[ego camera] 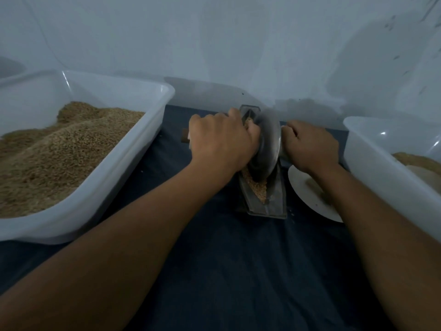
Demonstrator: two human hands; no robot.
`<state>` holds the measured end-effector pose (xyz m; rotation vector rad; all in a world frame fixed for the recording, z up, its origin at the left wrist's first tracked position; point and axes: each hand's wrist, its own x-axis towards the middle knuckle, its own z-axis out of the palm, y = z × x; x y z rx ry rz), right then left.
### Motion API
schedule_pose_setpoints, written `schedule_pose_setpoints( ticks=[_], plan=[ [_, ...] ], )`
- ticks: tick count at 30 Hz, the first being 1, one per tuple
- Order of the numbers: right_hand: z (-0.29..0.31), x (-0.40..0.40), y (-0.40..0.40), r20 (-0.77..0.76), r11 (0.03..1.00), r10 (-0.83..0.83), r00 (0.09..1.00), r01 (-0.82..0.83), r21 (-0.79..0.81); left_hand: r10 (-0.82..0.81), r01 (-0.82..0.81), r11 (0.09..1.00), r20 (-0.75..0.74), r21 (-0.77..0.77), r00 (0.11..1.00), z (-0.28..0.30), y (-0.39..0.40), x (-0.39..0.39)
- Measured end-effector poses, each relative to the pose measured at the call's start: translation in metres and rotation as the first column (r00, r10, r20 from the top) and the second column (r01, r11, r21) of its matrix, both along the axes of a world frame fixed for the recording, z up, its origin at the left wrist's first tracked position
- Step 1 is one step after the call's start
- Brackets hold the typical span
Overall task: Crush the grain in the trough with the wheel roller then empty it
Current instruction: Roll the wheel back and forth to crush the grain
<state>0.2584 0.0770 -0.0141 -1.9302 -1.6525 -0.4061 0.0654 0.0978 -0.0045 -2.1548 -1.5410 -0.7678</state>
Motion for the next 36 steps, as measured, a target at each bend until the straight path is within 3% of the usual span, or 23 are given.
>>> schedule_pose_setpoints(
  ticks=[13,23,27,31,36],
  plan=[
    [0.006,0.009,0.022,0.048,0.997,0.023,0.999,-0.020,-0.069,-0.025,0.026,0.999,0.028,-0.030,0.999,-0.002,0.019,0.005],
    [0.010,0.015,0.039,0.015,0.996,0.017,1.000,-0.016,-0.090,-0.049,0.046,0.998,0.080,0.031,0.996,-0.001,0.049,0.012],
    [0.015,0.019,0.048,-0.008,0.981,0.024,1.000,-0.025,-0.190,-0.058,0.056,0.998,0.088,0.016,0.994,0.002,0.061,0.017],
    [0.019,0.028,0.063,0.064,0.924,0.065,0.996,-0.036,-0.381,-0.061,0.061,0.998,0.094,0.000,0.994,0.004,0.073,0.022],
    [0.023,0.032,0.075,0.000,0.890,0.075,0.997,-0.067,-0.451,-0.081,0.080,0.997,0.089,0.011,0.993,0.007,0.082,0.025]
  ],
)
